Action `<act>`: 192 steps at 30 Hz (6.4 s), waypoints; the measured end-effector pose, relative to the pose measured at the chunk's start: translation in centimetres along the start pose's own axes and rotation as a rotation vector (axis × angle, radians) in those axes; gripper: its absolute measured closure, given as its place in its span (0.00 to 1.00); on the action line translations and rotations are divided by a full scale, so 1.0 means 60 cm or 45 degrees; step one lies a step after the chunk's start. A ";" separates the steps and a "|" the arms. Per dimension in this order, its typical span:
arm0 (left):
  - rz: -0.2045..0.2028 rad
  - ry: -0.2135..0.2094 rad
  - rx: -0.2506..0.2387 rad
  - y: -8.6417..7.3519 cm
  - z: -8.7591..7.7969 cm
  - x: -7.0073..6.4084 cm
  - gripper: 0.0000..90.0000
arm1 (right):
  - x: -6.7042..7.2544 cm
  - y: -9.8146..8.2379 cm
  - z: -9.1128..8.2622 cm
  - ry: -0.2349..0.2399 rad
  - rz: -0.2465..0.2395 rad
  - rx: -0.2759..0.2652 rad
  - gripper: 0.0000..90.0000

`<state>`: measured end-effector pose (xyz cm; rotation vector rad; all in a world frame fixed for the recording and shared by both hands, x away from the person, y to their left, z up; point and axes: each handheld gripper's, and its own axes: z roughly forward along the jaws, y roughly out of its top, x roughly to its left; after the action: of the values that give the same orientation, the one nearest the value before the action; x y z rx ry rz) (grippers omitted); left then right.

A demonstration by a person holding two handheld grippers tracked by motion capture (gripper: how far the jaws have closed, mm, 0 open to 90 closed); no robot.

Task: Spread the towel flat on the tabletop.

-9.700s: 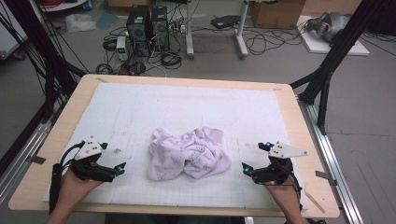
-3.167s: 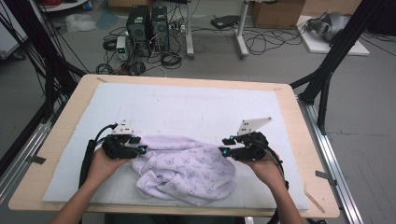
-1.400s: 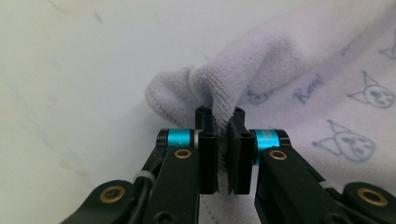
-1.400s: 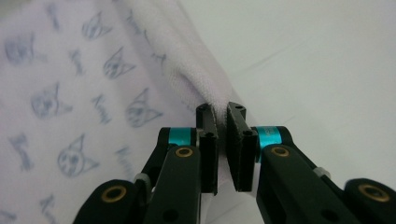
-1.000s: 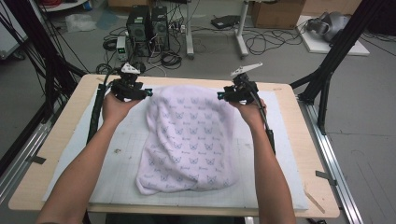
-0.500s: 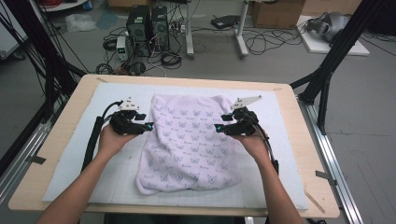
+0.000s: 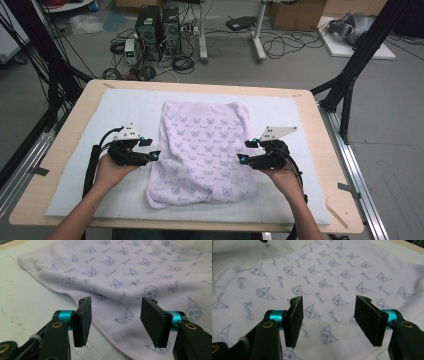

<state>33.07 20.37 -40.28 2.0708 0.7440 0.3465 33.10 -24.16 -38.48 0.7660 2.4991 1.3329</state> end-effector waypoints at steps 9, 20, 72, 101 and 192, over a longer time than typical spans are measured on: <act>0.021 -0.058 -0.007 -0.024 -0.021 -0.034 0.42 | 0.034 -0.044 -0.015 0.039 -0.023 -0.021 0.42; 0.083 -0.170 0.048 -0.051 -0.016 -0.065 0.45 | 0.068 -0.093 -0.008 0.091 -0.026 0.023 0.39; -0.022 -0.052 -0.007 0.024 0.014 -0.010 0.95 | 0.004 0.014 0.027 0.030 -0.066 0.089 0.93; -0.024 -0.058 -0.016 -0.010 -0.002 -0.043 0.52 | 0.042 0.010 0.014 0.088 -0.087 -0.024 0.58; -0.043 0.057 0.075 0.076 0.029 0.051 0.67 | -0.067 0.080 0.060 -0.006 -0.015 0.082 0.81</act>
<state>38.07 19.17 -37.64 2.1090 0.8244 0.3567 39.64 -21.56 -36.83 0.7658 2.5500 1.2512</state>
